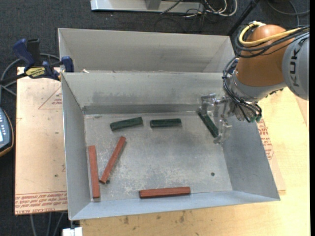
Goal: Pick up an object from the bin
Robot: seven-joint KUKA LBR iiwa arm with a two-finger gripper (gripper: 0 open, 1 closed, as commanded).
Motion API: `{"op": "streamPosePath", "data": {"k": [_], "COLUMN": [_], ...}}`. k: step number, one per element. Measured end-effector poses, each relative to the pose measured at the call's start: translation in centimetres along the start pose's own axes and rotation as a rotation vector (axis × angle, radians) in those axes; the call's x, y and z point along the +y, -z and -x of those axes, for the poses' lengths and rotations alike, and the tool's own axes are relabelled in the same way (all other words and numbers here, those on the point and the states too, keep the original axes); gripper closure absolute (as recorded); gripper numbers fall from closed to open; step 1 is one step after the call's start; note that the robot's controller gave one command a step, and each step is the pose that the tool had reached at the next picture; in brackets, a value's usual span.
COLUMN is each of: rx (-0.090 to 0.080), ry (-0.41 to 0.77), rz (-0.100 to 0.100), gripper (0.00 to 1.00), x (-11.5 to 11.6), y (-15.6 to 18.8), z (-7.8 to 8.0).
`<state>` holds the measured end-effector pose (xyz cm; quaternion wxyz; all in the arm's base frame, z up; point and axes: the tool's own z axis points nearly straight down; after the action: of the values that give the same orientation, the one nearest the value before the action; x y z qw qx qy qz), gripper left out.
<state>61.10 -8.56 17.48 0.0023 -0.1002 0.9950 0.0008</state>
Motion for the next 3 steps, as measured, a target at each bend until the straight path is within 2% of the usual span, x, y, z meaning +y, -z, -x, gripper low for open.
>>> {"op": "streamPosePath", "data": {"k": [1,2,3], "rx": [0.002,0.004,0.000], "ry": [0.317,0.301,0.298], "rz": [0.001,0.004,0.000], "gripper": [0.00,0.00,1.00], "x": [4.3,7.3,7.0], "y": [-4.2,-10.3,-9.9], "z": [3.8,5.8,5.9]}}
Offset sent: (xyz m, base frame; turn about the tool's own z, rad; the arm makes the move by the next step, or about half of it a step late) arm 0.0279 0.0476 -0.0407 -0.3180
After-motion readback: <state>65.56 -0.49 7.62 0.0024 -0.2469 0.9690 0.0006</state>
